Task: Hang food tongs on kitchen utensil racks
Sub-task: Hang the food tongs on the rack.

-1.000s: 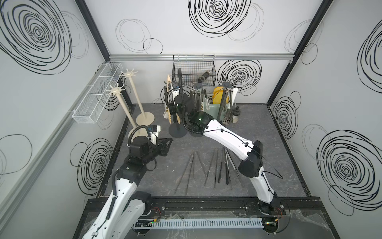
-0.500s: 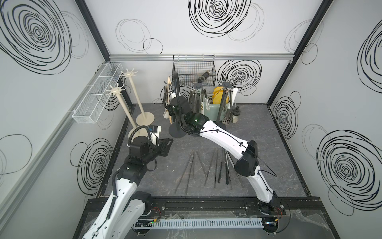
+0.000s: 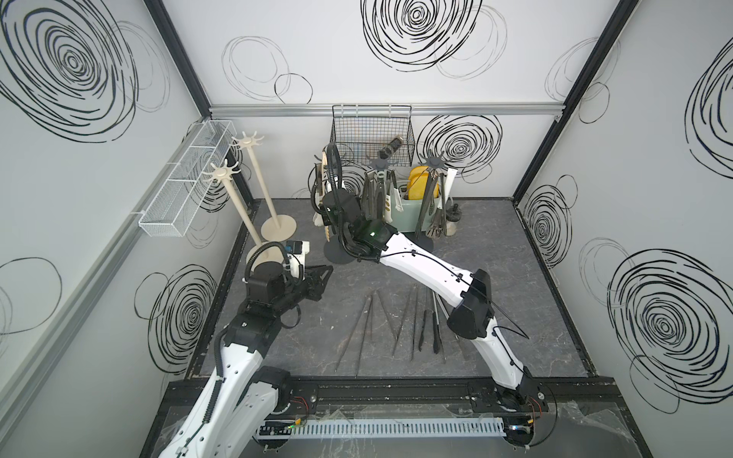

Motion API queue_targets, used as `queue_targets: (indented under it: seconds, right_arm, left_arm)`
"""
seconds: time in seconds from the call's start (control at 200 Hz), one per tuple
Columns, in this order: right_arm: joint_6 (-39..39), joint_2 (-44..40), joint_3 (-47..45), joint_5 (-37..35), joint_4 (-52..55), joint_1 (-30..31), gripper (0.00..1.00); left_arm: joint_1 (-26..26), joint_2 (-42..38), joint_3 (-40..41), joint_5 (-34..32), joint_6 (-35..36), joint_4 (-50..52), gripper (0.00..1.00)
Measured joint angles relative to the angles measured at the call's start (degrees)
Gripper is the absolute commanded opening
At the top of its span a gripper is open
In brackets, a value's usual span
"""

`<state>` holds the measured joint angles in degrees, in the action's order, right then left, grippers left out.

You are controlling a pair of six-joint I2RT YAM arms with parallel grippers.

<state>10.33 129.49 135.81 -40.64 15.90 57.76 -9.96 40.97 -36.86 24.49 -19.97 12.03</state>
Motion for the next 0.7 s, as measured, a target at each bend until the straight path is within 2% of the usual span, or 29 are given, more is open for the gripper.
queue_targets:
  seconds: [0.7]
  right_arm:
    - [1.68, 1.51, 1.29, -4.04, 0.33, 0.85, 0.00]
  left_arm:
    - [-1.36, -1.66, 0.59, 1.66, 0.00, -0.17, 0.28]
